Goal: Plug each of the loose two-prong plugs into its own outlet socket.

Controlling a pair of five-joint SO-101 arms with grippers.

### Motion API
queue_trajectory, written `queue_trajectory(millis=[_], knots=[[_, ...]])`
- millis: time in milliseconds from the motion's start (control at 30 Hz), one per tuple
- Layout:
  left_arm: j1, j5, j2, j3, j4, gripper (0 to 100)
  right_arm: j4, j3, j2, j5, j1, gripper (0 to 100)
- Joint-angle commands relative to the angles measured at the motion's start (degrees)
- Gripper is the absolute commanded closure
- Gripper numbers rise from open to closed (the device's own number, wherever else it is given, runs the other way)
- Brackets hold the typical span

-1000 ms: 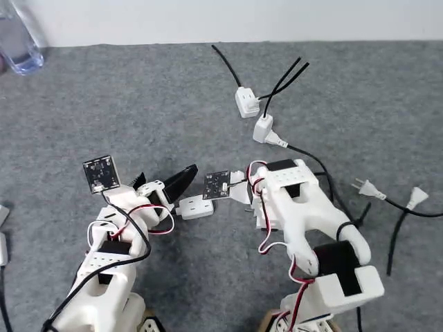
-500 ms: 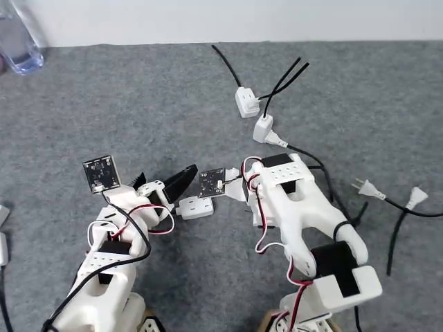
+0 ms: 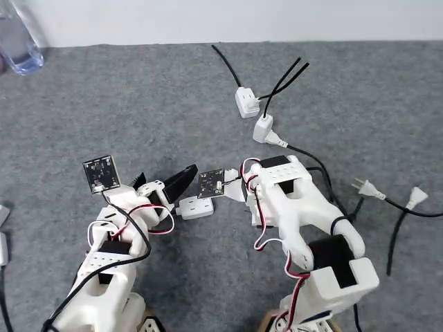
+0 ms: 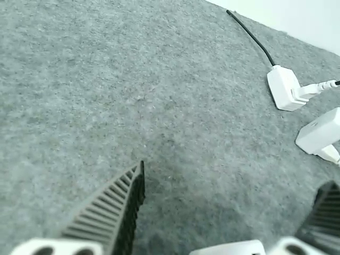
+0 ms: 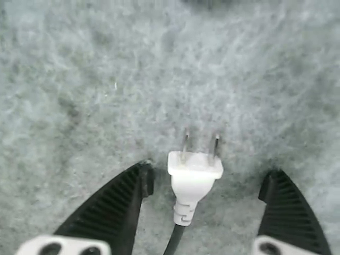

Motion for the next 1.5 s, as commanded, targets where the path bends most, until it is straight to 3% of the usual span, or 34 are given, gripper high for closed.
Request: queue_trajectory(millis=[0, 333, 667, 867, 1467], knots=[[0.44, 0.0, -0.53, -1.27, -1.58, 54, -2.33, -3.34, 1.01, -0.88, -0.4, 78.3], [0.44, 0.0, -0.53, -1.27, -1.58, 54, -1.89, -3.25, 1.19, -0.62, -0.66, 98.9], [1.23, -0.09, -0.44, -1.19, -1.41, 54, -1.89, -3.34, 0.75, -1.49, -0.4, 99.0], [5.63, -0.26, -0.44, 0.31, -1.58, 54, -1.89, -5.71, -3.38, -11.87, -0.75, 99.0], [6.33, -0.26, -0.44, 0.4, -1.32, 54, 7.69, -8.7, -23.52, -24.62, -9.1, 99.1]])
